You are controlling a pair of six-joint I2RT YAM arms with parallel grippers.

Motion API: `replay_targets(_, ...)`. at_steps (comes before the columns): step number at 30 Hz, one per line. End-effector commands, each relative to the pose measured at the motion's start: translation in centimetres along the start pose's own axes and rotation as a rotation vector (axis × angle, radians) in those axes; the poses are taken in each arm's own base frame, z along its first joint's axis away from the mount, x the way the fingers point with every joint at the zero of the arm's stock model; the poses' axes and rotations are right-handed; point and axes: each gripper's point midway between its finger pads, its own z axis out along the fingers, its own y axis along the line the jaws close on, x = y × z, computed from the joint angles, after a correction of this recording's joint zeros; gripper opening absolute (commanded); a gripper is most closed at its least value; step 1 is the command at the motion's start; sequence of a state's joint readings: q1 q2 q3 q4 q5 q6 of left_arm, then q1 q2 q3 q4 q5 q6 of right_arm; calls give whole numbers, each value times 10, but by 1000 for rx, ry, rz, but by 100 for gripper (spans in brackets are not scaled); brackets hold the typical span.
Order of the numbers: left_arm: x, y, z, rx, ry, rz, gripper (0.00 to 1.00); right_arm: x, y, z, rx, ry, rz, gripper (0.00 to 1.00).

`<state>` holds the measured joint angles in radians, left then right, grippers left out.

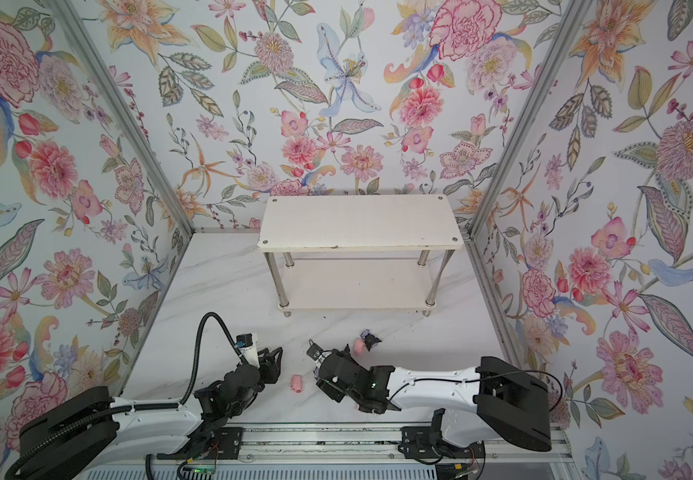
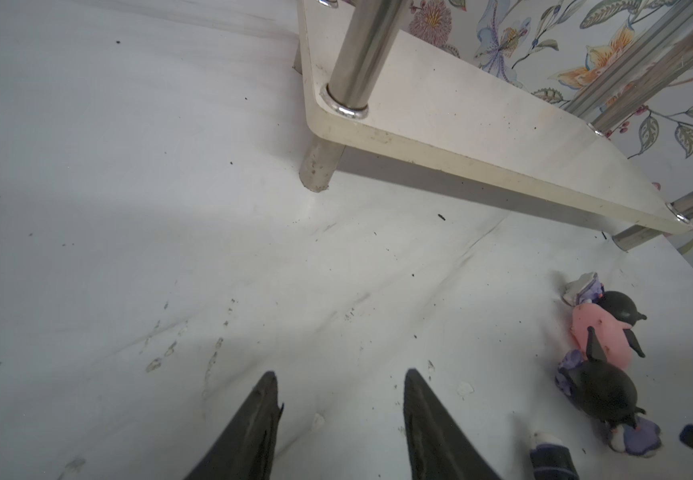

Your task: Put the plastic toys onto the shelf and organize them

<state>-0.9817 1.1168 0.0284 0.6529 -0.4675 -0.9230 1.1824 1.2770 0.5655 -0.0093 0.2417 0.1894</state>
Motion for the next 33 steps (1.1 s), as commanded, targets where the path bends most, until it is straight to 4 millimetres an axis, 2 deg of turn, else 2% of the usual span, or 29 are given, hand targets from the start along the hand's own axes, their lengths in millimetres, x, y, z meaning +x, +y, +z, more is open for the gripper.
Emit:
replay_targets(1, -10, -25, 7, 54, -7, 25, 50, 10, -2, -11, -173, 32, 294, 60)
replay_targets(4, -8, -39, 13, 77, 8, 48, 51, 17, -11, -15, -230, 58, 430, 43)
replay_targets(6, -6, -49, 17, 94, 18, 61, 51, 24, -8, -14, -266, 98, 470, 29)
replay_targets(7, -4, -54, 19, 103, 26, 68, 51, 28, -5, -13, -281, 117, 478, 28)
replay_targets(9, -2, -62, 23, 120, 34, 73, 51, 35, 2, -10, -309, 157, 493, 30)
replay_targets(11, 0, -68, 26, 133, 43, 62, 51, 41, 7, -8, -323, 195, 523, 37)
replay_targets(14, 1, -70, 27, 142, 44, 55, 52, 46, 16, -6, -350, 226, 551, 54)
replay_targets(18, 0, -66, 26, 125, 38, 60, 52, 45, 20, -4, -345, 217, 550, 60)
replay_targets(21, 1, -66, 27, 123, 40, 63, 52, 39, 17, 0, -321, 197, 539, 56)
replay_targets(30, 5, -63, 27, 119, 45, 58, 52, 14, 22, 12, -330, 177, 485, 27)
replay_targets(33, 5, -61, 26, 117, 45, 58, 52, 7, 23, 18, -329, 168, 477, 22)
